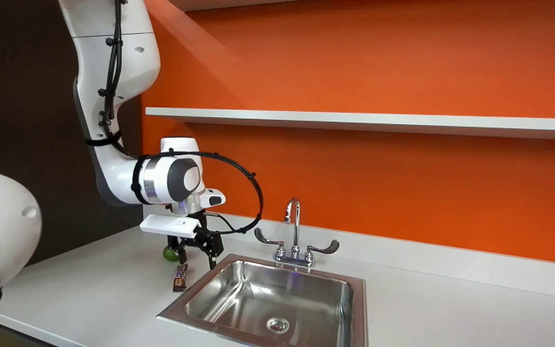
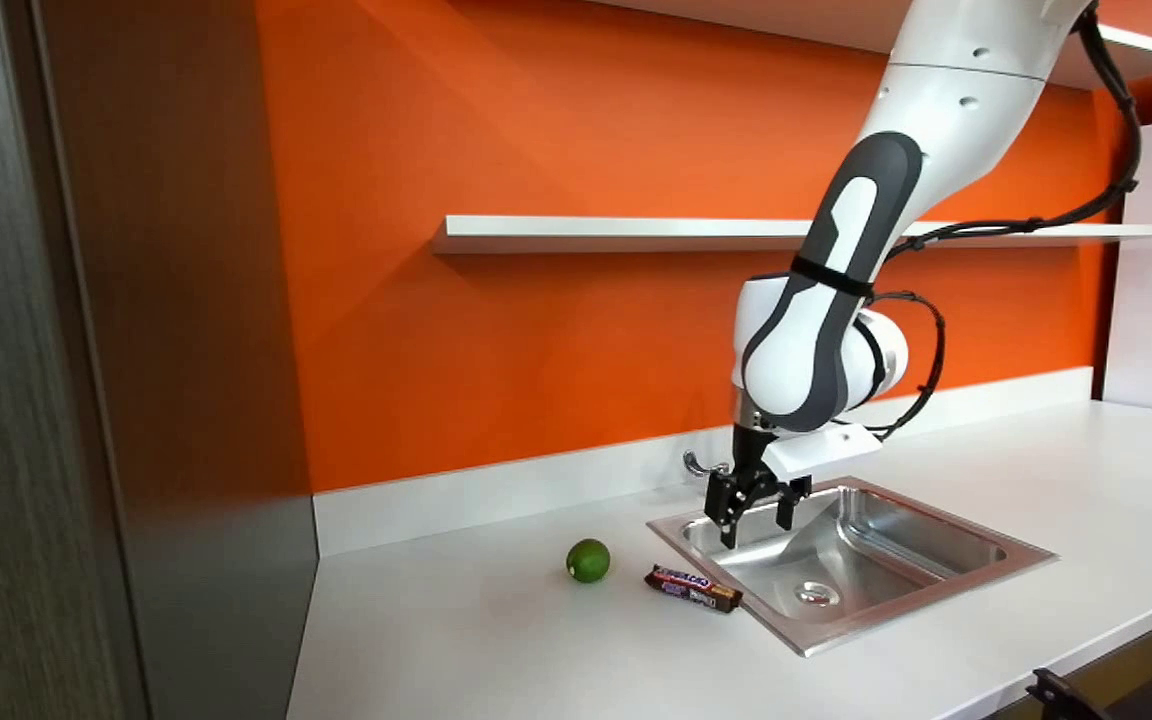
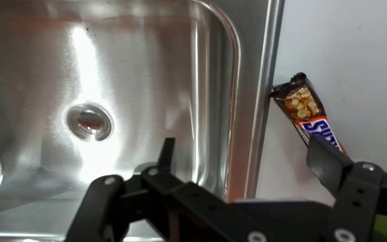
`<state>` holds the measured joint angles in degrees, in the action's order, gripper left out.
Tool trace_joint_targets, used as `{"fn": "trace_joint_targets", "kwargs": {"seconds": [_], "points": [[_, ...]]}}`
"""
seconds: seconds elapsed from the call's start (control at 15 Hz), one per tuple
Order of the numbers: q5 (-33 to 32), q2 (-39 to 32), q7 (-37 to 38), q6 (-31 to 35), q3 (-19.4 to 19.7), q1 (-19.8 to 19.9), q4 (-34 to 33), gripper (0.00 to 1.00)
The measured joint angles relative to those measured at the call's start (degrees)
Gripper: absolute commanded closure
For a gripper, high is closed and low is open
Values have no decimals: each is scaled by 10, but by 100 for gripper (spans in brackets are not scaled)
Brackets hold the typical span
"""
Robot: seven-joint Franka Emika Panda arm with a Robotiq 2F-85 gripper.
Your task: Remove the brown packet from the sink and place it on the left side of the counter.
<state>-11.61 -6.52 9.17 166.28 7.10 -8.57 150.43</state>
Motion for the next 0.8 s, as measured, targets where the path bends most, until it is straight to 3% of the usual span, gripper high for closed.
{"fn": "trace_joint_targets", "kwargs": {"seconds": [0.53, 0.8], "points": [[5, 62, -7, -88, -6, 31, 41, 0], [5, 75, -7, -100, -6, 35, 47, 0]]}}
